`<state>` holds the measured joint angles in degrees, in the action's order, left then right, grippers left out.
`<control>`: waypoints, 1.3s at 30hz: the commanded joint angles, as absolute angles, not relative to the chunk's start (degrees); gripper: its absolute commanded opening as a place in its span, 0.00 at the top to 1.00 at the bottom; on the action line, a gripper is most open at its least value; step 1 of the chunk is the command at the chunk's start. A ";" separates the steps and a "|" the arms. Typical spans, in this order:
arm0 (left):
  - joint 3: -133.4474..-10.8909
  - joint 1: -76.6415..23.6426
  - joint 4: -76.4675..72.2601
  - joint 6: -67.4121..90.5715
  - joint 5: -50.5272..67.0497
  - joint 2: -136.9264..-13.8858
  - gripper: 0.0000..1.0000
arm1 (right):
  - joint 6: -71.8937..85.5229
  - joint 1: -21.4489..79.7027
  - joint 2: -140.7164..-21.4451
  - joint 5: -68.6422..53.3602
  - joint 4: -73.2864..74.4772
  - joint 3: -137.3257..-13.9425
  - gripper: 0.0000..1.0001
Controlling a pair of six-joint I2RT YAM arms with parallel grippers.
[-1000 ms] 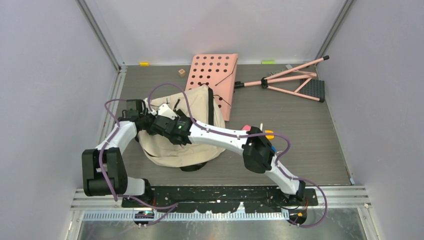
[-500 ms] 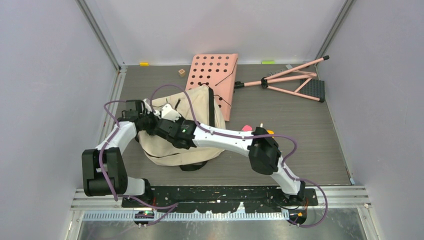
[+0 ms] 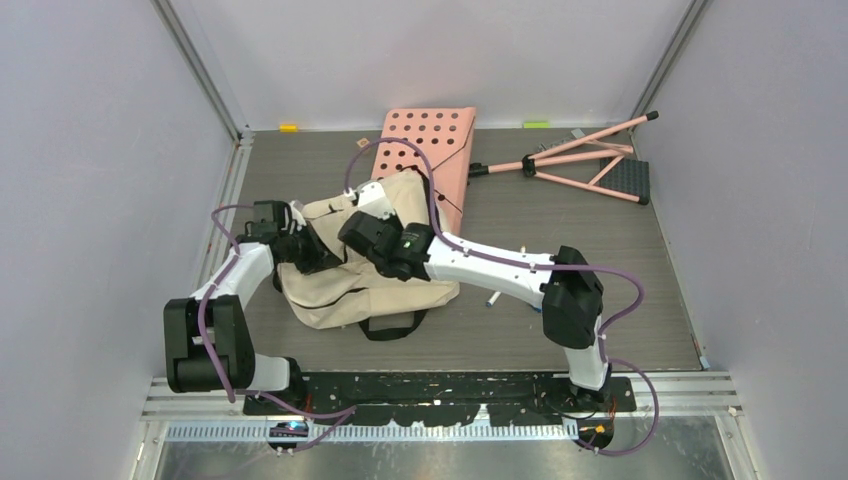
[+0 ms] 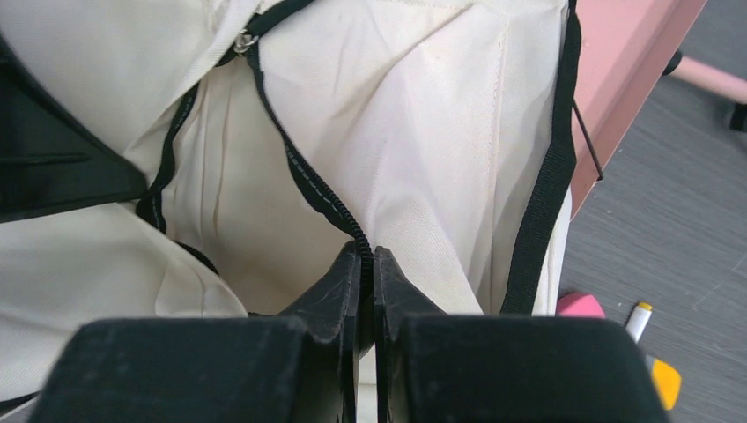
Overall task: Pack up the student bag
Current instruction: Adjust the student bag at the center of the board, then pick up the stationery from the center of the board.
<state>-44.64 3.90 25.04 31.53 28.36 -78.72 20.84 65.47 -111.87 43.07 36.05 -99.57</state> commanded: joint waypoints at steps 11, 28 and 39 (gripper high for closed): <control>-47.12 4.65 24.84 28.31 33.57 -74.69 1.00 | 16.95 60.02 -100.96 23.75 34.84 -103.72 0.24; -46.76 4.66 29.44 24.01 30.32 -73.91 1.00 | 44.33 38.35 -85.19 29.46 50.33 -79.84 0.20; -46.93 4.63 31.63 21.44 30.70 -72.27 1.00 | 48.33 32.31 -95.78 20.68 48.85 -73.96 0.16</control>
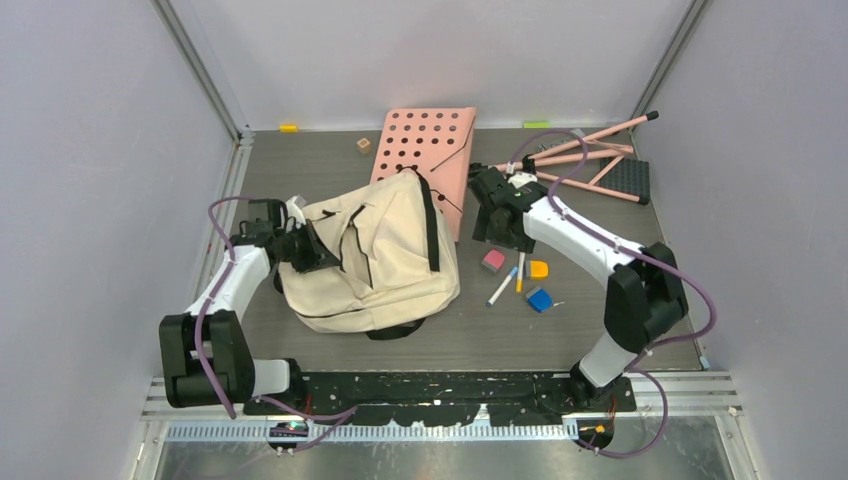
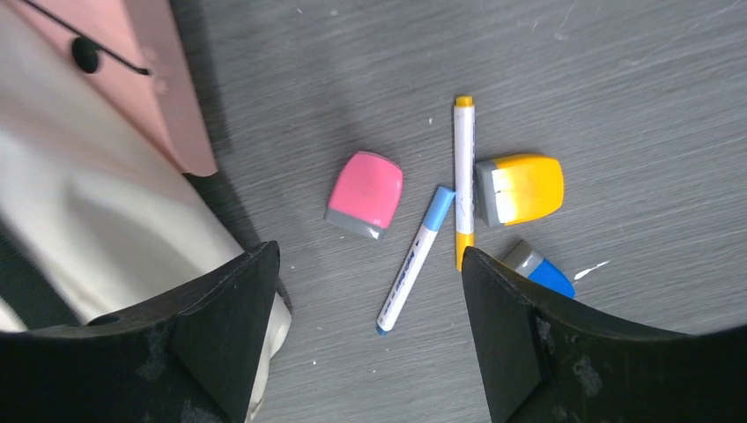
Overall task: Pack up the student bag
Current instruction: Pick up the stationery from the center of the board.
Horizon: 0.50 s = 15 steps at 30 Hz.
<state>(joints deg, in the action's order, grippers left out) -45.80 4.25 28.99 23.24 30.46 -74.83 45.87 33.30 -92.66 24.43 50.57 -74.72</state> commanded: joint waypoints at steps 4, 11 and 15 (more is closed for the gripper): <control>-46.29 4.66 31.49 21.71 30.57 -71.13 1.00 | 47.86 32.17 -100.30 17.51 47.68 -74.97 0.15; -46.51 4.66 31.95 21.03 30.40 -70.75 1.00 | 48.21 31.73 -105.16 16.51 48.21 -75.58 0.16; -47.56 4.65 32.25 20.30 30.85 -71.88 1.00 | 48.51 31.47 -106.49 15.77 48.12 -75.83 0.19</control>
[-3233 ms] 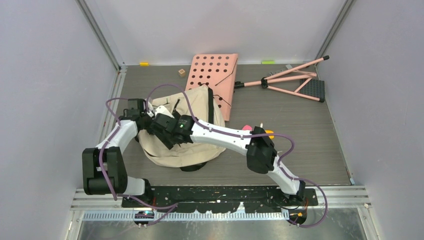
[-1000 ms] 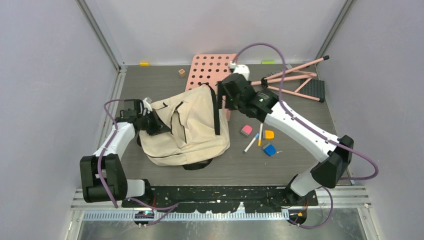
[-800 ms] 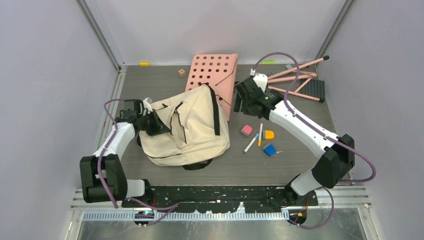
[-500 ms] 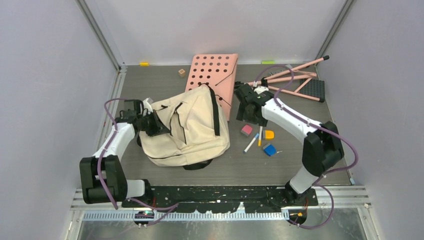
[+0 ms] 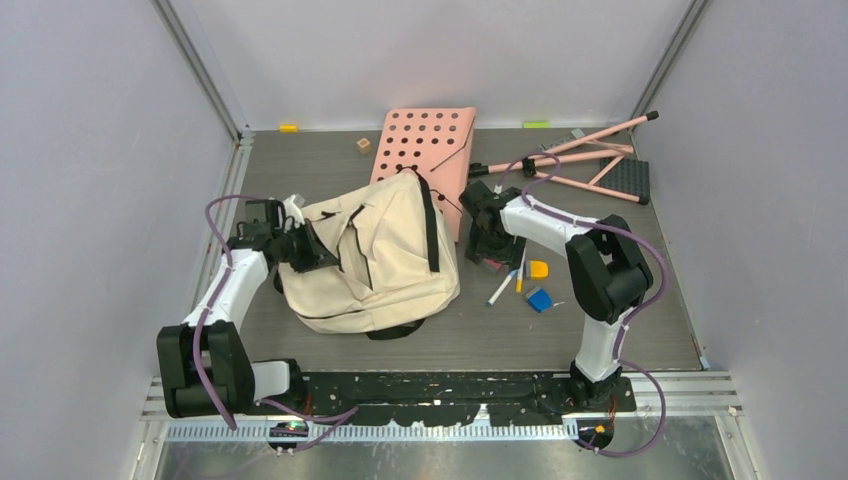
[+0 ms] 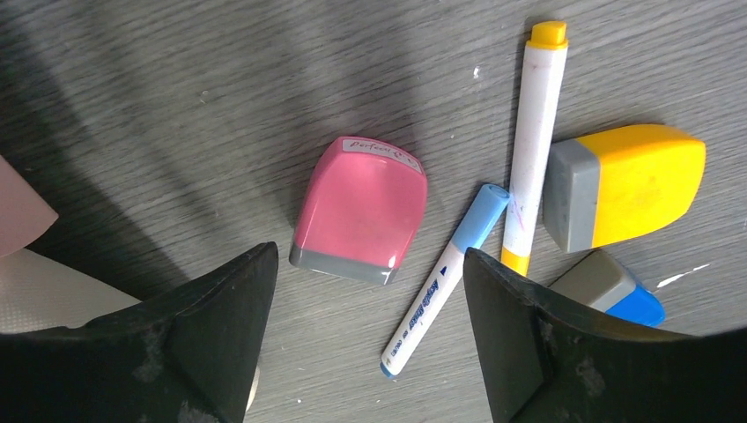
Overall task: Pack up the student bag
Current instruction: Pick up the stationery from the center of the board.
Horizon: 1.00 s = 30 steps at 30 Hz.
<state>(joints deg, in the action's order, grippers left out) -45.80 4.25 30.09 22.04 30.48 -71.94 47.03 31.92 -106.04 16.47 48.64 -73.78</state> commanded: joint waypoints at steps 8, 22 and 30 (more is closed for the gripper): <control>-47.71 4.65 31.91 20.18 31.39 -72.77 1.00 | 48.16 31.38 -107.65 17.00 46.03 -73.85 0.43; -47.72 4.66 31.64 20.04 31.60 -72.68 1.00 | 35.53 35.60 -92.32 17.70 40.82 -77.38 0.75; -47.70 4.66 31.29 20.56 31.79 -72.64 1.00 | 28.36 47.28 -100.36 9.45 43.61 -99.22 0.77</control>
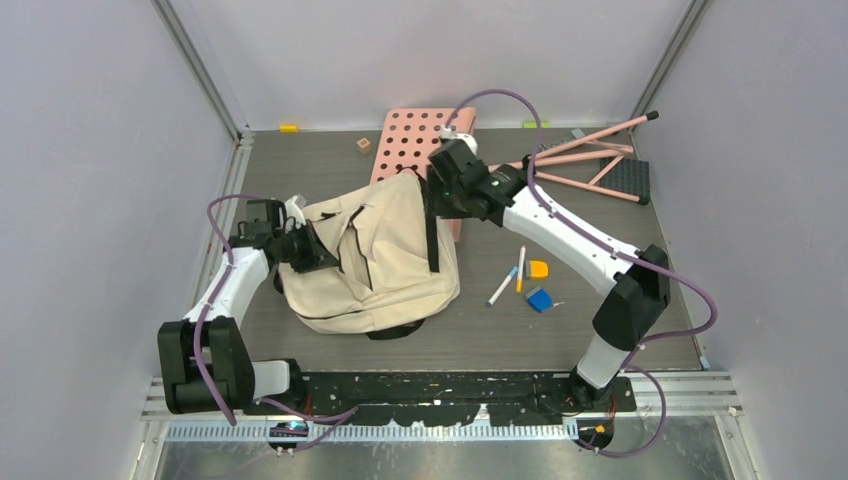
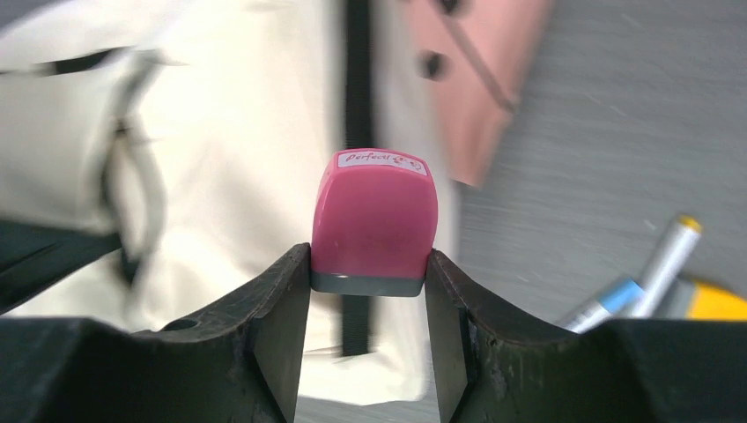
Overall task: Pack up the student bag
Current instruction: Pick up the stationery from the center of the board, then place the stationery in the student bag.
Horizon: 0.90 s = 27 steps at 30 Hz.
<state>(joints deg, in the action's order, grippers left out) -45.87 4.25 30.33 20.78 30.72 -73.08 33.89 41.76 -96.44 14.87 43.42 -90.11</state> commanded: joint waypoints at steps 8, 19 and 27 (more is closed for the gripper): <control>-47.99 4.65 31.14 20.87 32.32 -72.76 1.00 | 27.03 54.29 -114.34 -5.68 43.91 -117.41 0.77; -47.52 4.61 30.54 21.36 32.96 -72.81 1.00 | 24.39 56.41 -129.90 -12.65 58.15 -135.45 0.78; -47.04 4.65 30.37 21.36 33.05 -72.29 1.00 | 24.30 57.10 -133.68 -12.72 63.23 -140.35 0.79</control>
<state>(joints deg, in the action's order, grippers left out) -45.91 4.27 30.24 21.04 31.40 -73.17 25.54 56.23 -133.56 -11.25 59.88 -136.53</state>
